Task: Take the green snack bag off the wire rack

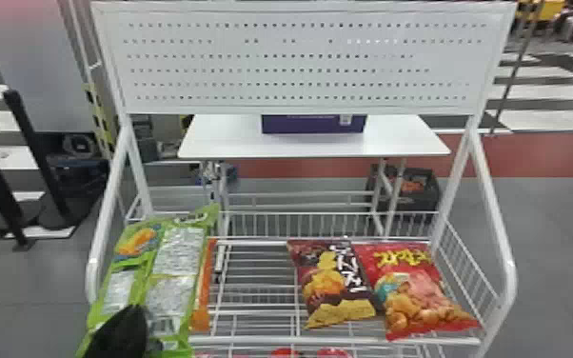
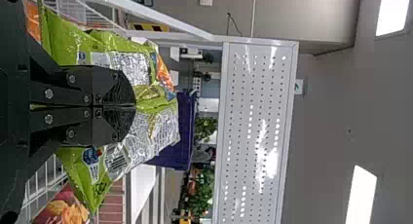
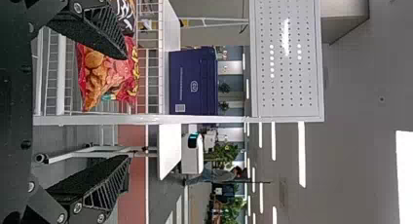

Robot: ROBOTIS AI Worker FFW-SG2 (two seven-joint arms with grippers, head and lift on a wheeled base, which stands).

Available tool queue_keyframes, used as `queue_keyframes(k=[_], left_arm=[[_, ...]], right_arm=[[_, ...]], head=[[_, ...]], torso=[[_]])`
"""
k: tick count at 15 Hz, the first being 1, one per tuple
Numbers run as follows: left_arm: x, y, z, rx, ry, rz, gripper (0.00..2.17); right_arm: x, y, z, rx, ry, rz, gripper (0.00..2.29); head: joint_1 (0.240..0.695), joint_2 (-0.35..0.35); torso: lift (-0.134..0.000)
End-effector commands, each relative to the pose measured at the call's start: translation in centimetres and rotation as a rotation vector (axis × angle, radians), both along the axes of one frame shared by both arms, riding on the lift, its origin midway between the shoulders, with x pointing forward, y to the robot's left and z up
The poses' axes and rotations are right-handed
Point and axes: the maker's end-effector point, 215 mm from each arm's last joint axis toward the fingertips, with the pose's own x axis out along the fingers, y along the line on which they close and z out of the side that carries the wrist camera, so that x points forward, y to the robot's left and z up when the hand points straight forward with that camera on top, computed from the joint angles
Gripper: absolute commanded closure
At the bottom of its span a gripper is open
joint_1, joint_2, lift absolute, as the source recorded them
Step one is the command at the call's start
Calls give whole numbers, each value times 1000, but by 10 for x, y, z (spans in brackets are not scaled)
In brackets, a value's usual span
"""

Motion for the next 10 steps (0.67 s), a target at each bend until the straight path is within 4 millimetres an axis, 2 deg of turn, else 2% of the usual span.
queue_keyframes(k=[1,3,7,10], left_arm=[[-23,19,0,8,-4,20,1706],[-37,30,0,17,-3,32,1706],[-54,26,-2,18,4,20,1706],[-56,25,-3,21,7,18,1706]], right_arm=[[-1,-2,-4,-3,7,-1,174],[-1,-5,-9,-4,16,-6,174],[0,-4,-11,-1,19,-3,174],[1,-4,-9,-5,15,3,174]], head=[[499,0],[499,0],[499,0],[499,0]], torso=[[0],[0],[0],[0]])
